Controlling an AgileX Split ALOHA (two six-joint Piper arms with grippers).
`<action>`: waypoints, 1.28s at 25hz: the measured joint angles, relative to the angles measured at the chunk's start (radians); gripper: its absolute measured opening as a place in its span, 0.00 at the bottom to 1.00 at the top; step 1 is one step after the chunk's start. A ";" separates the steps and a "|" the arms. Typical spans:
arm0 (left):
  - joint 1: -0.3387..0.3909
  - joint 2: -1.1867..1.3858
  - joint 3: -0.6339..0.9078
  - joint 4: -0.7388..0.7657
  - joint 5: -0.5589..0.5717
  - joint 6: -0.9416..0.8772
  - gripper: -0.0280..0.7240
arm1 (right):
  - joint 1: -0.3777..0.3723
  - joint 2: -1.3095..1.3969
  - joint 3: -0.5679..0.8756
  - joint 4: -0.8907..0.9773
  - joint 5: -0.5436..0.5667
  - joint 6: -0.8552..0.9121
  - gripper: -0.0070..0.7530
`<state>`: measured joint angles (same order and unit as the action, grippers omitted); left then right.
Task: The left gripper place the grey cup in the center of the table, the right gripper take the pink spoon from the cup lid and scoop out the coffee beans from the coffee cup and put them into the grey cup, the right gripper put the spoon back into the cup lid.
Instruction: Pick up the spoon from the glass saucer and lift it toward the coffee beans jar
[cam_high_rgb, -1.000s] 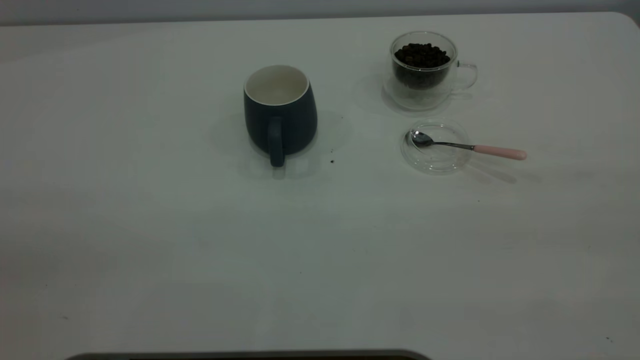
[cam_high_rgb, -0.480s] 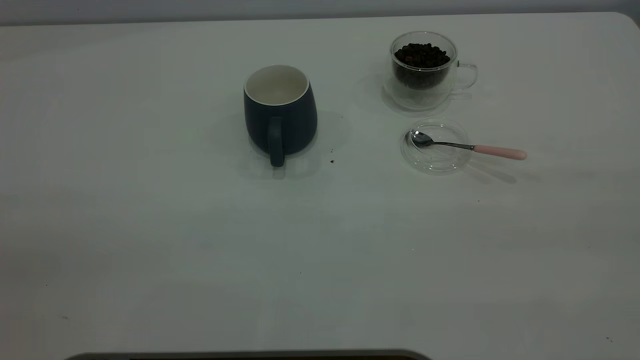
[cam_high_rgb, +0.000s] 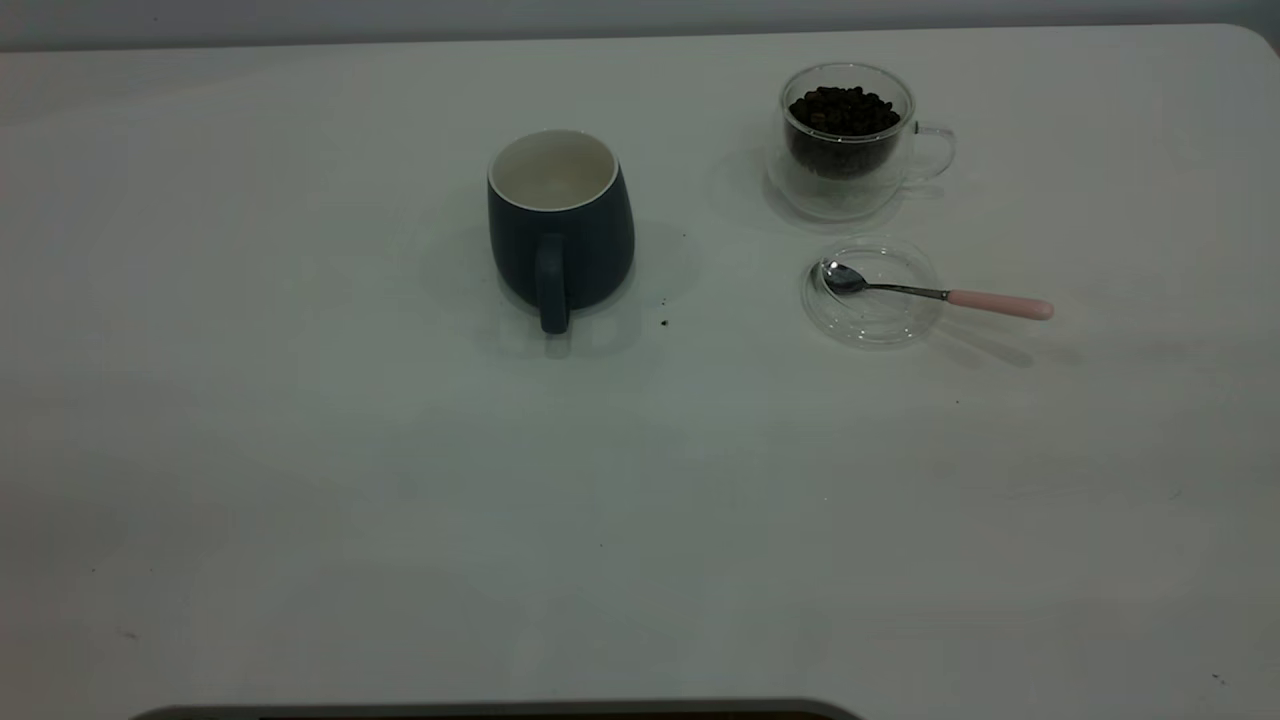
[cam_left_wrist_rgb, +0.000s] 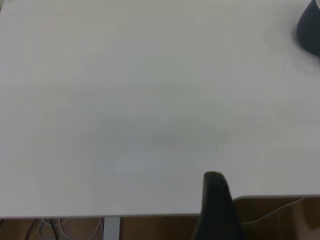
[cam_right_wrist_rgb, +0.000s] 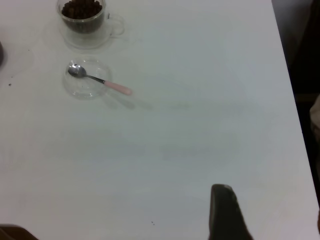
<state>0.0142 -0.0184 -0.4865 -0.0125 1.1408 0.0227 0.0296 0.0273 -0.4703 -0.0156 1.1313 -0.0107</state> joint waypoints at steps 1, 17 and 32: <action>0.000 0.000 0.000 0.000 0.000 0.000 0.79 | 0.000 0.000 0.000 0.000 0.000 0.000 0.62; 0.000 0.000 0.000 0.000 0.000 0.000 0.79 | 0.000 0.000 0.000 0.001 0.000 0.000 0.62; 0.000 0.000 0.000 0.000 0.000 -0.002 0.79 | 0.000 0.267 -0.033 0.127 -0.147 -0.024 0.76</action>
<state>0.0142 -0.0184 -0.4865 -0.0125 1.1408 0.0208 0.0296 0.2944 -0.5030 0.1113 0.9844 -0.0351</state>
